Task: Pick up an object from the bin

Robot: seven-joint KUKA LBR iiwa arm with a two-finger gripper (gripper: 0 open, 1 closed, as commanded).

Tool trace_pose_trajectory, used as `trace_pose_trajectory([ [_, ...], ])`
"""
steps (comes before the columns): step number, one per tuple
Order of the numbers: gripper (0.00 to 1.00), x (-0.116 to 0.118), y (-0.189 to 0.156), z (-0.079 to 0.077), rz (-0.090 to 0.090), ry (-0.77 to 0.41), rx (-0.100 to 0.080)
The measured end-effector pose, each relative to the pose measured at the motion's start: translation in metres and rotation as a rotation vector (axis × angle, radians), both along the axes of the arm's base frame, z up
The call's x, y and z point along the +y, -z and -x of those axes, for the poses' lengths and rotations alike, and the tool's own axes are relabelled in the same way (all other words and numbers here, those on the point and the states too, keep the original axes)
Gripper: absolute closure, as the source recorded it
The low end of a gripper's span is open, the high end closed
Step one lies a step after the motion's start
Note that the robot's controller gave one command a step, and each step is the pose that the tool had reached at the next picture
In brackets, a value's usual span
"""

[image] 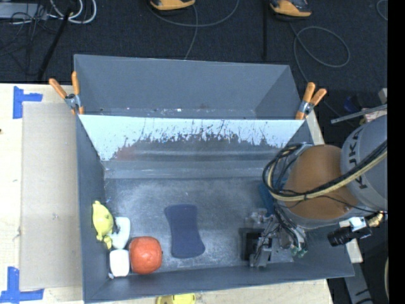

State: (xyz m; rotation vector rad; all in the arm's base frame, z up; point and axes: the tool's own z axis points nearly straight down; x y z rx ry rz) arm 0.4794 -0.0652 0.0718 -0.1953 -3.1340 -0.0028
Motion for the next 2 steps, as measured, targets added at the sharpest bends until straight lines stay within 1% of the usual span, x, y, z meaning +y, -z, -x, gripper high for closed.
trace_pose_trajectory([
  [1,1.00,-0.0003,0.0001,-0.0016,0.000,0.013,0.004],
  [2,1.00,0.0078,-0.0006,-0.0085,0.004,0.130,0.004],
])
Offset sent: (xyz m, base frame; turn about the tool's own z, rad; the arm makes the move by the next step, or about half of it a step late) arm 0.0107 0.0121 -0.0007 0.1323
